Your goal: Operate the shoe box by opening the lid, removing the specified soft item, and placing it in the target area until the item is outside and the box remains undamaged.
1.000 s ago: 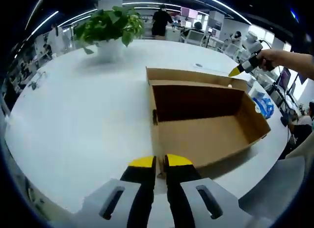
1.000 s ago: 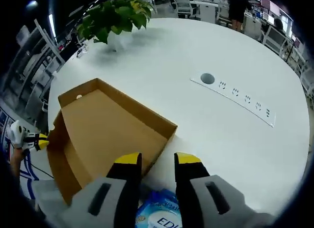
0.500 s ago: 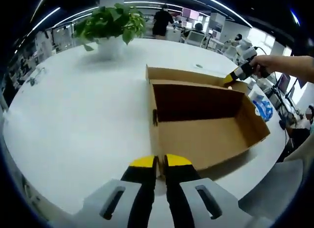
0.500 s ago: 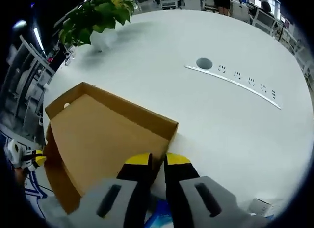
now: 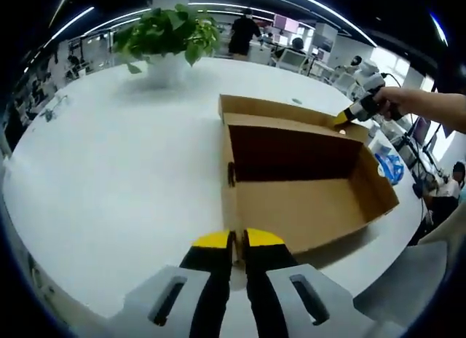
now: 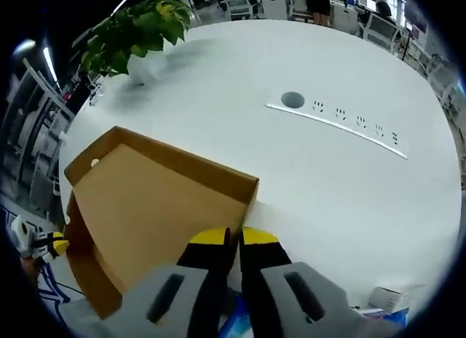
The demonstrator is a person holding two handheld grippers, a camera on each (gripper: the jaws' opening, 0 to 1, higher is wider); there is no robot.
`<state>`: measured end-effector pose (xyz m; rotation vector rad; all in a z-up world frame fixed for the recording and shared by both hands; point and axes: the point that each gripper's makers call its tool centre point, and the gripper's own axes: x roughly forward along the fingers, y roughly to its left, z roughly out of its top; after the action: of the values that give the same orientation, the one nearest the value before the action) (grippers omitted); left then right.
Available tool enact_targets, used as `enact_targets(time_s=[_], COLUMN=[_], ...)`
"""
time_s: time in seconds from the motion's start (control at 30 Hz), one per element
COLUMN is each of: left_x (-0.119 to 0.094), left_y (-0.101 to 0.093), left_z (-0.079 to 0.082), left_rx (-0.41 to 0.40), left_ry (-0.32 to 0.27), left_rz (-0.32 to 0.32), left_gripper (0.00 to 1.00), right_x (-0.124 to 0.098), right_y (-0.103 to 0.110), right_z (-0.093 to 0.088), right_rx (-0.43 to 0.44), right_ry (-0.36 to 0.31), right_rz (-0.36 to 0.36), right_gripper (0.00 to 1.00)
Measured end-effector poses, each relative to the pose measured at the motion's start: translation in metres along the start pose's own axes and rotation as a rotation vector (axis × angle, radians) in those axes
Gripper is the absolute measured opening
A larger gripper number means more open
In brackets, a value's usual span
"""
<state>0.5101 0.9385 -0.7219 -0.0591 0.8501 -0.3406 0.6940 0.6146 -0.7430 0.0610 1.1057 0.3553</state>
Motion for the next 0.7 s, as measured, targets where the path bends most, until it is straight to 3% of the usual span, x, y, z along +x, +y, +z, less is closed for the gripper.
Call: enact_targets(time_s=[0.7], left_x=[-0.001], left_y=[0.0], left_z=[-0.001], left_rx=[-0.004], left_ry=[-0.004], left_rz=[0.021], left_gripper=[0.02], right_x=[-0.038], right_y=[0.01], right_z=[0.012], right_rx=[-0.096], right_ry=[-0.104], right_rz=[0.01], right_gripper=[0.03])
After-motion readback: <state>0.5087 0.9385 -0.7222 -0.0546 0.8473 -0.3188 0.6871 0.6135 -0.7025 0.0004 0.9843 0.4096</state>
